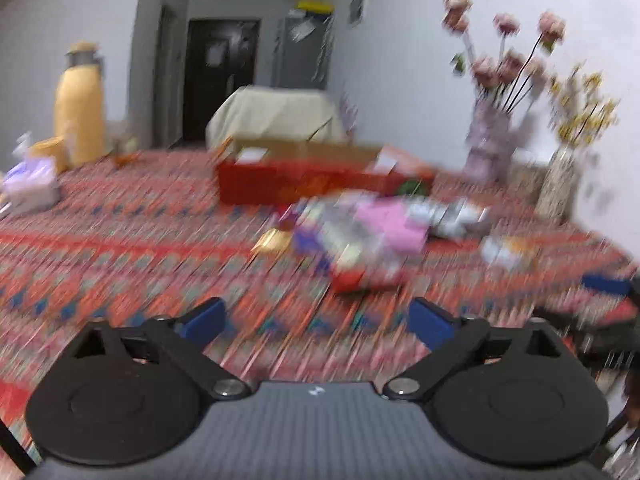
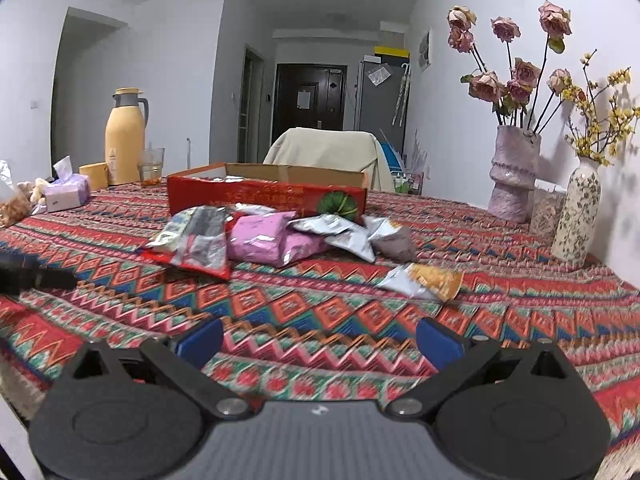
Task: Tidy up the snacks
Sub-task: 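Grasp a clear wrapped bar with the left tool while the right tool grasps a pumpkin crisp packet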
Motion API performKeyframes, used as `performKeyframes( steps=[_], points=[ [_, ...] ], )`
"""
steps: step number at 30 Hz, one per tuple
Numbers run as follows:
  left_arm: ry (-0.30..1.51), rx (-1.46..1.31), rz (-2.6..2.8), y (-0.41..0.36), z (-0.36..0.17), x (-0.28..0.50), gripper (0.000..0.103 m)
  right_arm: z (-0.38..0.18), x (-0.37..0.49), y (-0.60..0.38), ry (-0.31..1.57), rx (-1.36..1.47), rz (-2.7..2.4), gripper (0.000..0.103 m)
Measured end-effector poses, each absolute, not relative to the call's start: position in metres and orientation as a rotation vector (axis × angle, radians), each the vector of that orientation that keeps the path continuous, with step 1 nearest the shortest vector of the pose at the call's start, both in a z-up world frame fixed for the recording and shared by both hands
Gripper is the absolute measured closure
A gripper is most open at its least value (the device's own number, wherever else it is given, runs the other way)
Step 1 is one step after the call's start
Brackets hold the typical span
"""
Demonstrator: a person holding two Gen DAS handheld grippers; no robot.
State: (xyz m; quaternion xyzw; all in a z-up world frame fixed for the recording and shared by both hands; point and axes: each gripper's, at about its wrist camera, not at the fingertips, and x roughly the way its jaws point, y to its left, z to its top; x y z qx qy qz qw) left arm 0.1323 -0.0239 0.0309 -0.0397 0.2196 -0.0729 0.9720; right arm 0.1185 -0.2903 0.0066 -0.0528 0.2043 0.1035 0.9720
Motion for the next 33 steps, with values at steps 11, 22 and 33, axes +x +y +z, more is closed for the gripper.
performKeyframes(
  steps=[11,22,33],
  points=[
    [0.551,0.099,-0.023,-0.080,0.019,0.289,0.000,0.023,0.223,-0.346,0.524,-0.221,0.204,0.003],
    [0.527,0.206,-0.057,-0.043,0.014,0.271,0.001,-0.002,0.313,-0.367,0.701,-0.257,0.346,0.014],
    [0.515,0.231,-0.136,-0.064,0.009,0.267,0.035,-0.002,0.307,-0.372,0.705,-0.115,0.317,0.055]
  ],
)
